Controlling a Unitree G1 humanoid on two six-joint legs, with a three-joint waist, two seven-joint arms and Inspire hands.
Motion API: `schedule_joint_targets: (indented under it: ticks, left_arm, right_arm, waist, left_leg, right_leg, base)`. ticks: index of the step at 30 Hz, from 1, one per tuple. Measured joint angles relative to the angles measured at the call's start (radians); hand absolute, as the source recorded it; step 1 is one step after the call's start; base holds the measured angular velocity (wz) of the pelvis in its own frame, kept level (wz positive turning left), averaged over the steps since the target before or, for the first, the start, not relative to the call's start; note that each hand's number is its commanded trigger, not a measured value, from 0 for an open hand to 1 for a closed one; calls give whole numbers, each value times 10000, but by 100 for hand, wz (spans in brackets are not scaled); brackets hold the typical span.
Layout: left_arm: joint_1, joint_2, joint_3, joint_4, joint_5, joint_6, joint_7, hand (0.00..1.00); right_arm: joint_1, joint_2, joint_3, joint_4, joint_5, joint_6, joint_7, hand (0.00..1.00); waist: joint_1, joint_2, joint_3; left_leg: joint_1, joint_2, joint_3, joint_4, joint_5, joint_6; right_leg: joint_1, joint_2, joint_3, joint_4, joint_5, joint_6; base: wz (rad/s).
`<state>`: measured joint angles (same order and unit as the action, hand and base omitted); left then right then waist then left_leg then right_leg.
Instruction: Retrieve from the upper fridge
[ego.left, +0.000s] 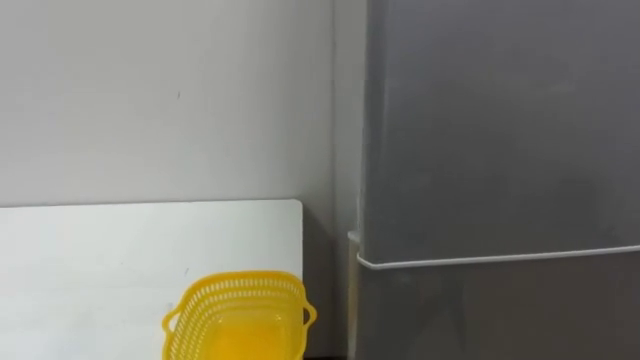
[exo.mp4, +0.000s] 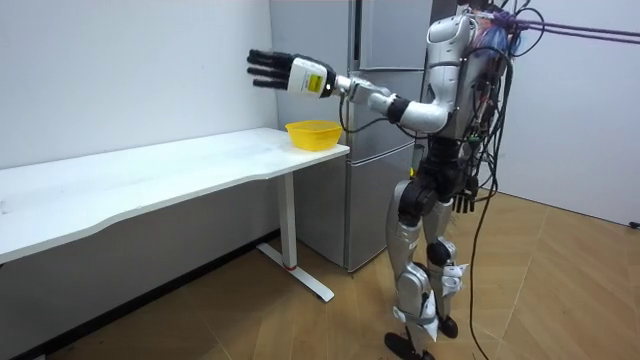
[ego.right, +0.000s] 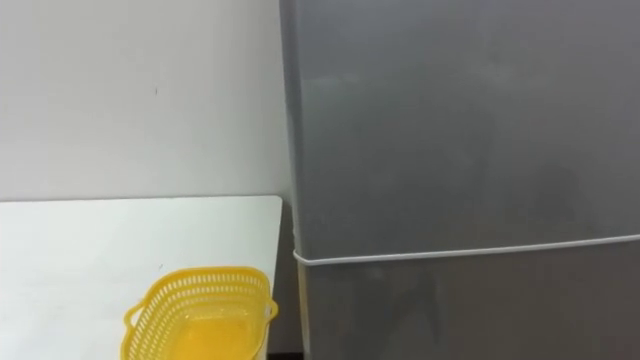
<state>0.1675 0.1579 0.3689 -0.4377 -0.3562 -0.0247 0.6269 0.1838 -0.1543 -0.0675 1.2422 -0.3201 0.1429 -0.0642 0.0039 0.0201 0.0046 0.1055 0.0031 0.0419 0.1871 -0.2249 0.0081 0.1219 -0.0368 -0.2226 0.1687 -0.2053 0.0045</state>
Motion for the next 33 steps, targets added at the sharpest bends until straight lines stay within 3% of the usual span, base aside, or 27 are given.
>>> schedule_joint_targets:
  ticks: [3, 7, 10, 14, 18, 21, 25, 30, 33]
  left_arm:
    - [-584, 164, -405, -35, 14, 9, -1228, 0]
    - [-795, 643, -1257, -863, -17, 200, -2962, 0]
    - [-1250, 684, -1804, -984, -60, 285, -4270, 0]
    - [-1682, 685, -2021, -980, -62, 510, -5733, 0]
    - [-2025, 735, -2247, -980, -61, 803, -6738, 0]
    - [-2461, 1100, -2505, -980, -41, 948, -7392, 0]
    - [-2976, 1176, -2935, -980, -40, 1076, -8156, 0]
    - [-3092, 1253, -3288, -979, -39, 1100, -8542, 0]
    - [-3093, 1253, -3560, -980, -41, 1147, -8783, 0]
  right_arm:
    - [-126, -117, -41, -25, -124, -15, 223, 0]
    - [-274, -185, -31, 9, -261, -14, 366, 0]
    - [-324, -258, -20, 23, -374, -13, 457, 0]
    - [-415, -320, 14, 19, -500, -12, 536, 0]
    - [-434, -388, -35, 22, -769, 12, 741, 0]
    - [-523, -407, -43, 26, -787, 1, 756, 0]
    - [-511, -433, -29, 55, -755, 11, 718, 0]
    - [-494, -499, 55, 100, -620, 8, 676, 0]
    - [-493, -514, 98, 123, -540, 9, 680, 0]
  waist:
    - [-24, 107, 59]
    - [-278, 114, 25]
    - [-316, 187, 21]
    - [-551, 267, -16]
    - [-672, 320, -11]
    - [-828, 343, 3]
    - [-846, 347, 31]
    - [-957, 481, -48]
    - [-983, 496, -46]
  left_leg:
    - [-200, 9, -11, 43, 0, -1]
    - [-402, -5, 17, 171, 4, 1]
    - [-407, 7, 103, 171, 4, 0]
    - [-405, 30, 117, 171, 5, -1]
    - [-398, 33, 117, 172, 5, -1]
    - [-418, 36, 126, 175, 4, 0]
    - [-437, 37, 344, 176, 4, 0]
    - [-415, 37, 418, 191, 7, 3]
    - [-397, 54, 418, 186, 9, 0]
  right_leg:
    - [-141, -10, -1, -2, -1, -7]
    - [-272, -2, 12, 25, 21, -15]
    - [-272, 5, 98, 31, 25, -19]
    - [-307, 25, 124, 30, 36, -37]
    - [-336, 24, 174, 63, 41, -43]
    - [-364, 16, 159, 96, 46, -47]
    - [-384, -32, 263, 128, 33, -33]
    - [-370, -3, 271, 150, 27, -22]
    - [-366, 15, 270, 158, 28, -27]
  base:
    - [0]
    - [2]
    - [-8]
    - [-5]
    - [-1]
    - [0]
    - [-3]
    - [0]
    - [0]
